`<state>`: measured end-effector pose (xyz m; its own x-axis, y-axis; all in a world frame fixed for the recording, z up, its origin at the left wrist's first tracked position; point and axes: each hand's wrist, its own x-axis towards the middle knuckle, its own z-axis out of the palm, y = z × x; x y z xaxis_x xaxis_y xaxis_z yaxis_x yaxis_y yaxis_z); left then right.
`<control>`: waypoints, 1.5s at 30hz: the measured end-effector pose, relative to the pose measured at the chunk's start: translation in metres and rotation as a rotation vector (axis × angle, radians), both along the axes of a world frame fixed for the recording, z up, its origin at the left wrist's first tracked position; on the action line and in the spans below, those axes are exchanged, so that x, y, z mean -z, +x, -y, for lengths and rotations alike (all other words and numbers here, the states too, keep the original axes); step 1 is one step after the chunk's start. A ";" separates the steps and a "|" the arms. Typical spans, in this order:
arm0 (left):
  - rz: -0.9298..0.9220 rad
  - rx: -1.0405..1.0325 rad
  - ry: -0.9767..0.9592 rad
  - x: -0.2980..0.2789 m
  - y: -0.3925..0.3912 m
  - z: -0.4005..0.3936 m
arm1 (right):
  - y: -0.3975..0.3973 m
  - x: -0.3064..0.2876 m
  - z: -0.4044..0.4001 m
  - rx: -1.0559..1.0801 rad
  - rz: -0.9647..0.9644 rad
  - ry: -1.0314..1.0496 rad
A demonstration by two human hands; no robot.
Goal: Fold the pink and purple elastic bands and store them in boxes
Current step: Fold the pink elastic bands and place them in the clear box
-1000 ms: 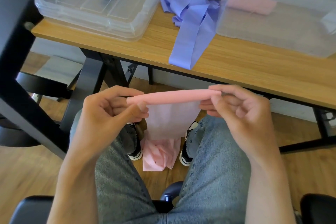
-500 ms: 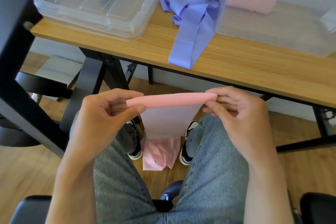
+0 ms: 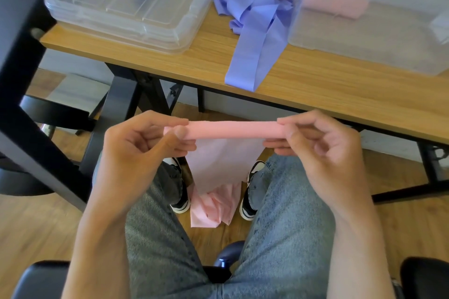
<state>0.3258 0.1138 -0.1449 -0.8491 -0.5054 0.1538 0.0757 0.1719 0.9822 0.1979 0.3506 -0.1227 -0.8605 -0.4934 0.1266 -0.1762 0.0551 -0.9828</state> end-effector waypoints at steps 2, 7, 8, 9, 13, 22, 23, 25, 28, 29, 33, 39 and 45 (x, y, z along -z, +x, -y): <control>0.007 0.018 -0.002 0.000 0.002 0.003 | -0.001 0.002 0.000 0.001 -0.027 0.011; 0.066 0.043 -0.095 -0.001 0.004 0.006 | -0.002 0.005 -0.003 0.052 -0.078 0.084; 0.078 0.051 -0.131 0.000 0.004 0.007 | -0.003 0.007 -0.003 0.071 -0.122 0.126; 0.088 0.054 -0.161 0.002 0.004 0.007 | -0.003 0.008 -0.004 0.085 -0.158 0.167; 0.101 0.048 -0.181 0.005 0.003 0.007 | -0.006 0.013 -0.006 0.075 -0.211 0.238; 0.022 0.000 -0.030 0.002 0.001 0.001 | -0.001 0.004 0.001 0.003 0.019 -0.045; 0.001 -0.008 -0.033 0.002 0.001 0.001 | -0.001 0.004 0.001 0.008 0.013 -0.049; -0.016 -0.019 -0.038 0.002 0.001 0.000 | -0.001 0.004 0.002 0.011 -0.012 -0.028; 0.017 -0.020 -0.027 0.000 0.002 0.001 | -0.002 0.008 -0.001 0.015 -0.015 0.032; 0.031 -0.008 -0.046 0.001 0.002 0.002 | -0.003 0.009 -0.001 0.029 -0.028 0.055; 0.055 0.008 -0.188 0.005 0.002 0.006 | -0.005 0.012 -0.002 0.092 -0.164 0.171; 0.091 0.001 -0.188 0.007 0.002 0.005 | -0.006 0.015 -0.003 0.035 -0.173 0.203; 0.012 -0.038 -0.025 0.003 -0.002 -0.001 | -0.003 0.011 0.001 -0.004 -0.026 -0.025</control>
